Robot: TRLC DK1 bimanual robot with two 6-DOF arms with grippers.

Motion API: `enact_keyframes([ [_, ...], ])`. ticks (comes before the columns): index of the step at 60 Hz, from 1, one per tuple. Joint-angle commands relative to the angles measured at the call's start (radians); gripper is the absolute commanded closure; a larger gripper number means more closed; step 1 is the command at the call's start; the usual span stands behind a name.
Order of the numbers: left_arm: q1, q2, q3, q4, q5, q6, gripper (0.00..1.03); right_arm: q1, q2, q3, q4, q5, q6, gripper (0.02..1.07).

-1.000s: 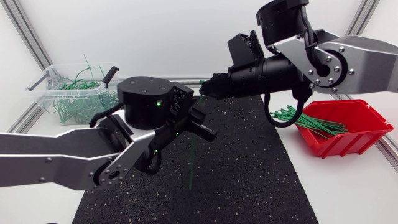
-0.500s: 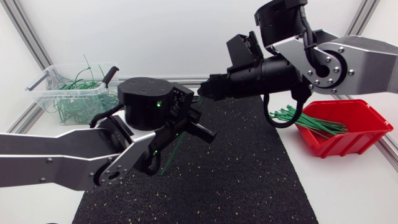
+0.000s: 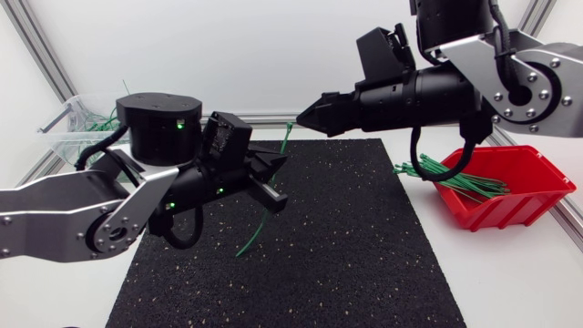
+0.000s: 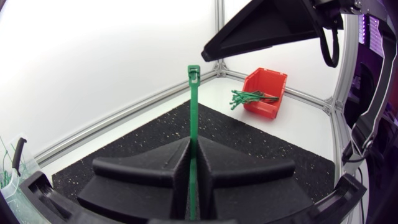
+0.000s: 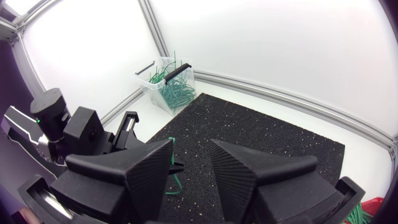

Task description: Take a green cable tie from the red box, thread the tail through the head to close it, then place it in the transparent bin on the left.

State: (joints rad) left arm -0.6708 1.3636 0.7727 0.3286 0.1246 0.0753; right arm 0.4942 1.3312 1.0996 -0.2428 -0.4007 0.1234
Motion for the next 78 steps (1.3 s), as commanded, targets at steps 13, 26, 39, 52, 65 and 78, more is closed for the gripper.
enact_keyframes([
  [13, 0.088, -0.044, 0.03, -0.129, 0.283, 0.004, 0.99, -0.131, -0.036, -0.109, 0.031, -0.24, -0.183, 0.57],
  [26, 0.105, -0.054, 0.051, -0.201, 0.435, 0.021, 1.0, -0.172, -0.026, -0.136, 0.037, -0.397, -0.307, 0.58],
  [39, 0.169, -0.032, 0.105, -0.266, 0.618, 0.014, 0.99, -0.169, -0.024, -0.161, 0.037, -0.521, -0.369, 0.58],
  [52, 0.209, -0.041, 0.117, -0.296, 0.753, 0.006, 0.99, -0.138, -0.026, -0.179, 0.036, -0.549, -0.4, 0.58],
  [65, 0.215, -0.034, 0.128, -0.323, 0.862, 0.003, 0.99, -0.098, -0.035, -0.181, 0.039, -0.566, -0.401, 0.58],
  [78, 0.221, -0.029, 0.129, -0.329, 0.917, -0.003, 0.99, -0.082, -0.033, -0.182, 0.046, -0.572, -0.4, 0.58],
])
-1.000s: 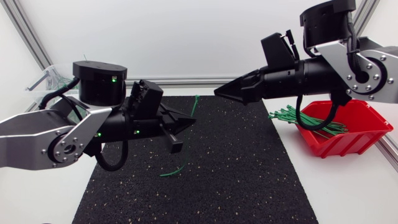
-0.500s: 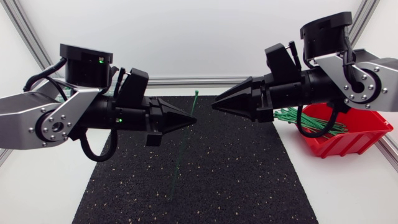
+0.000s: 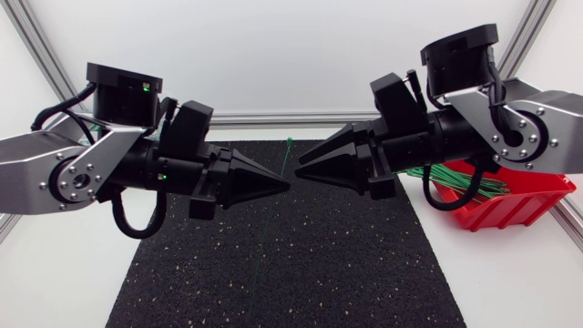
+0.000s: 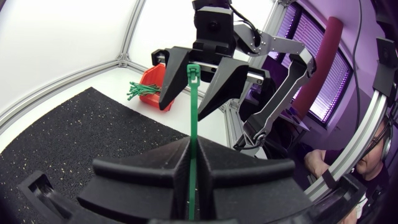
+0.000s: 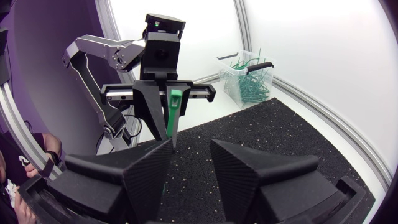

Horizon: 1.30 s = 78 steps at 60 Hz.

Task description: Take a green cable tie from the red box, thread the tail through the head to close it, then place it in the transparent bin on the left.

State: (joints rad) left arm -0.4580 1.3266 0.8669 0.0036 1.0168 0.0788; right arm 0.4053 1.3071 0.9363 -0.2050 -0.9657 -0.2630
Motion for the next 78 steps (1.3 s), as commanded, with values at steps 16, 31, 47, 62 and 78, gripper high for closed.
enact_keyframes([
  [16, 0.018, 0.022, 0.034, -0.005, 0.052, -0.007, 0.99, 0.015, -0.02, -0.019, 0.009, -0.036, -0.01, 0.58],
  [31, 0.016, 0.031, 0.038, -0.005, 0.069, -0.008, 0.99, 0.044, -0.031, -0.014, 0.01, -0.038, -0.004, 0.58],
  [47, 0.002, 0.037, 0.037, -0.01, 0.085, -0.01, 0.99, 0.07, -0.012, 0.002, 0.022, -0.038, -0.001, 0.62],
  [62, -0.005, 0.029, 0.03, -0.014, 0.105, -0.01, 0.99, 0.076, 0.004, 0.024, 0.033, -0.038, 0.015, 0.63],
  [78, -0.008, 0.029, 0.032, -0.014, 0.105, -0.01, 0.99, 0.082, 0.004, 0.03, 0.064, -0.038, 0.041, 0.71],
])
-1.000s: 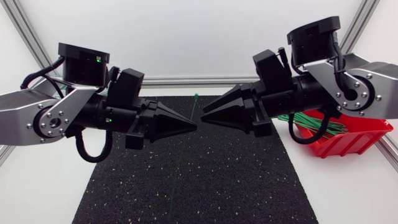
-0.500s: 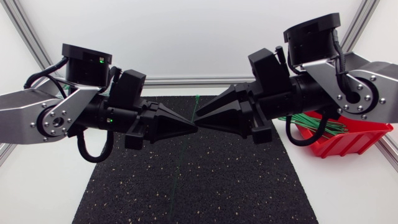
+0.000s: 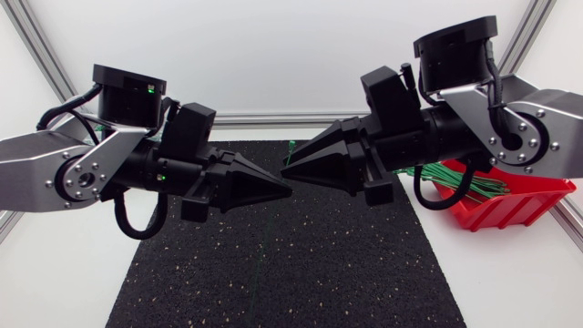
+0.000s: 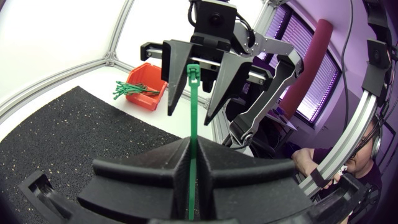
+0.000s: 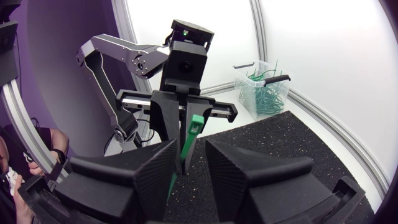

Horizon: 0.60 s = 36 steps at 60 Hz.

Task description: Take a green cable tie from the red box, thread the tail through the head to close it, then place it in the transparent bin on the left.

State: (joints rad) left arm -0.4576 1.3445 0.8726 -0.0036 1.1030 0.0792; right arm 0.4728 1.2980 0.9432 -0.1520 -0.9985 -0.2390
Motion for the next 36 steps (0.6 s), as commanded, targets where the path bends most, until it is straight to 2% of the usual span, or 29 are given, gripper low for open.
enact_keyframes([
  [1, -0.009, 0.012, 0.026, -0.007, 0.018, -0.01, 1.0, 0.017, 0.014, 0.025, 0.011, -0.005, 0.018, 0.71],
  [6, -0.009, 0.012, 0.025, -0.007, 0.02, -0.01, 1.0, 0.02, 0.018, 0.025, 0.017, -0.005, 0.02, 0.81],
  [9, -0.009, 0.008, 0.023, -0.009, 0.02, -0.01, 1.0, 0.021, 0.02, 0.026, 0.015, -0.005, 0.021, 0.82],
  [20, -0.003, 0.005, 0.02, -0.009, 0.02, -0.009, 0.99, 0.024, 0.021, 0.025, 0.015, -0.006, 0.021, 0.97],
  [36, 0.0, 0.005, 0.019, -0.009, 0.021, -0.01, 0.99, 0.024, 0.018, 0.025, 0.012, -0.006, 0.023, 1.0],
])
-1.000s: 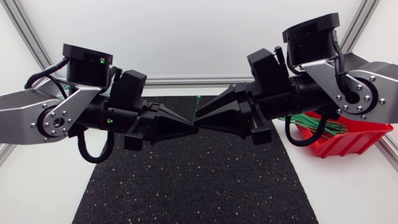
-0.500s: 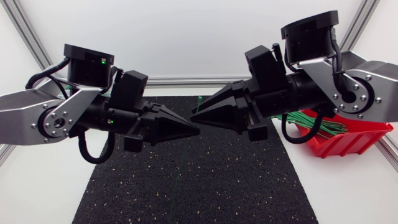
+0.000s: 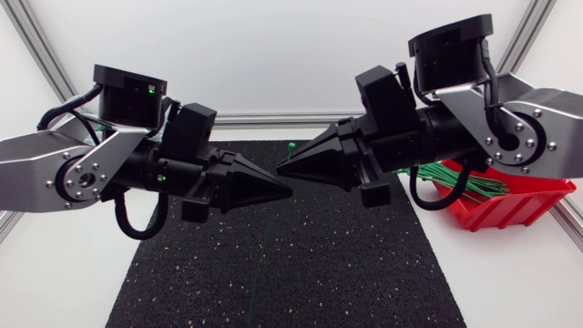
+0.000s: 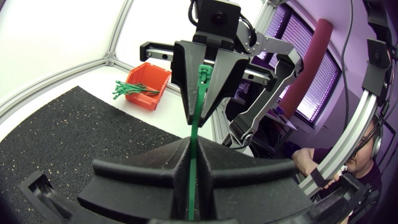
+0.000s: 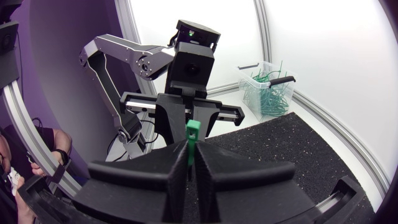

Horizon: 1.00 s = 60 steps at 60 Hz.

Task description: Take a green cable tie from the red box, thread the tail through the head to close it, then place it in the transparent bin on the left.

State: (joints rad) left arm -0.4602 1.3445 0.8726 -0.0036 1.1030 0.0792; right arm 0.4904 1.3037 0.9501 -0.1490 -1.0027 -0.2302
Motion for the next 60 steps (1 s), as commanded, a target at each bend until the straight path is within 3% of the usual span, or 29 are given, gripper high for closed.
enact_keyframes([
  [1, 0.003, 0.005, 0.019, -0.009, 0.021, -0.01, 0.99, 0.007, 0.012, 0.018, 0.009, -0.002, 0.014, 1.0],
  [7, 0.005, 0.008, 0.02, -0.007, 0.02, -0.01, 0.99, 0.008, 0.012, 0.018, 0.009, -0.001, 0.014, 1.01],
  [13, 0.011, 0.015, 0.025, -0.007, 0.02, -0.012, 0.9, 0.008, 0.014, 0.015, 0.006, 0.001, 0.015, 1.01],
  [24, 0.031, 0.016, 0.029, 0.002, 0.014, -0.013, 0.68, 0.002, 0.012, 0.018, 0.006, 0.024, 0.032, 1.01],
  [32, 0.031, 0.01, 0.028, 0.01, -0.043, -0.01, 0.49, -0.001, 0.012, 0.021, 0.006, 0.069, 0.045, 1.01],
  [42, 0.011, -0.005, 0.014, 0.03, -0.189, 0.002, 0.37, -0.006, 0.014, 0.032, 0.006, 0.138, 0.074, 1.01],
  [56, -0.098, -0.051, -0.037, 0.116, -0.516, 0.004, 0.37, -0.001, 0.028, 0.07, -0.035, 0.259, 0.126, 1.01],
  [60, -0.123, -0.054, -0.049, 0.134, -0.575, 0.008, 0.37, 0.008, 0.037, 0.082, -0.041, 0.296, 0.147, 1.01],
])
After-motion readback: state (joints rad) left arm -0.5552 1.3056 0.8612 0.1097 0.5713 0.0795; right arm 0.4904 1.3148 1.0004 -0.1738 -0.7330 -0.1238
